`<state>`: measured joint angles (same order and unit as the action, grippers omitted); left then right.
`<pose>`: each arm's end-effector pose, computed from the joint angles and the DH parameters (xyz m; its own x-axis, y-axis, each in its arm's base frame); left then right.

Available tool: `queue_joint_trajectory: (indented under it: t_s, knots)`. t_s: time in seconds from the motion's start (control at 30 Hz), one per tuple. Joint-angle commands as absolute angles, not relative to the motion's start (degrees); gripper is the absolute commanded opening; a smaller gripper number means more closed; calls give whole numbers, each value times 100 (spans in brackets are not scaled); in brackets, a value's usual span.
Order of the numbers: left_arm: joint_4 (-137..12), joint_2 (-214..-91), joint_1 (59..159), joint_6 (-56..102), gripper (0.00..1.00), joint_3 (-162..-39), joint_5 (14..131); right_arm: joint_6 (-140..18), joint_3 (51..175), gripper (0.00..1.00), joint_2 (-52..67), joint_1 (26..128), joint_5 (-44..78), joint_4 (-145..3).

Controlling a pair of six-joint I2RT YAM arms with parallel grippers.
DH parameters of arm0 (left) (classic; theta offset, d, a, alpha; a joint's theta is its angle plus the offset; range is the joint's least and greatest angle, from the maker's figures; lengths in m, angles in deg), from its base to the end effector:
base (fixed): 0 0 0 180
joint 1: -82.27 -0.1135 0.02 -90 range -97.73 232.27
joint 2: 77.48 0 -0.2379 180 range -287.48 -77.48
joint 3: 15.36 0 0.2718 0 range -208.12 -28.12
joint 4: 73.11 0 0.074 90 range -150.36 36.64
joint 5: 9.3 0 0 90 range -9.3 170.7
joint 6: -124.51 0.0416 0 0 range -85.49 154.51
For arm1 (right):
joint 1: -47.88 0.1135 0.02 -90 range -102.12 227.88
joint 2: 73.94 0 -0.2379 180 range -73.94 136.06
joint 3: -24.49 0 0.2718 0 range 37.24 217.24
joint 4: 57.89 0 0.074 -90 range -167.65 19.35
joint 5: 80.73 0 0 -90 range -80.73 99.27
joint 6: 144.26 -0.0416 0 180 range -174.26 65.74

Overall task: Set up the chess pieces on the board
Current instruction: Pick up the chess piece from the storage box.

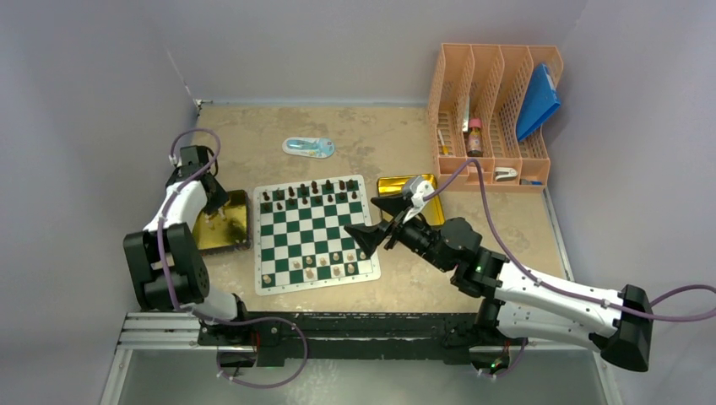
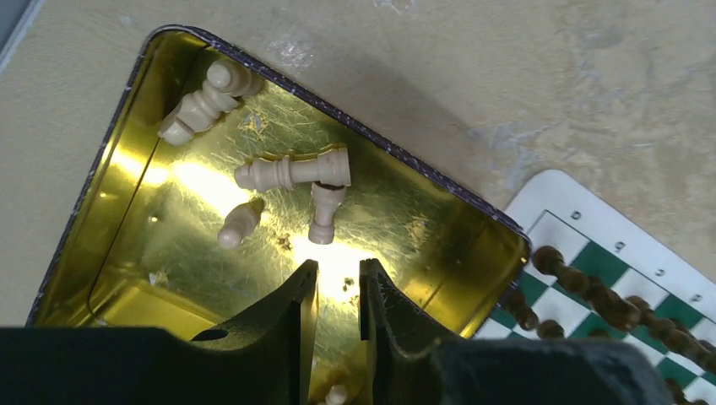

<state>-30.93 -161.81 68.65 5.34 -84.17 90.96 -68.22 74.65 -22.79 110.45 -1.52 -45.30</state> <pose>0.3091 0.0825 0.1804 -0.5593 -0.6290 -0.5400 -0.6835 0.7185 -0.1290 0.1244 0.2228 0.3172 -0.1001 0.3216 -0.9416 -0.7865 0.5541 0.2728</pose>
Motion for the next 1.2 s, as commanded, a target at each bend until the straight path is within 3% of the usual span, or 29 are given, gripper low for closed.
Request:
queue_joint_trajectory:
  t_s: [0.0, 0.73, 0.97, 1.17]
  knots:
    - [-3532, -16560, 6718, 888, 24, -8565, 8868, -6837, 7791, 99, -2169, 11020, -41, -4002]
    - [-3499, -17206, 6531, 1209, 31, -8639, 8784, -6772, 7995, 99, -2002, 11019, 58, -3828]
    - [-3479, -17295, 6531, 1159, 25, -8551, 8544, -6752, 7966, 99, -2149, 11020, 64, -3938]
    - [-3347, -17194, 6545, 1025, 14, -8589, 8295, -6797, 7836, 99, -2247, 11020, 63, -3917]
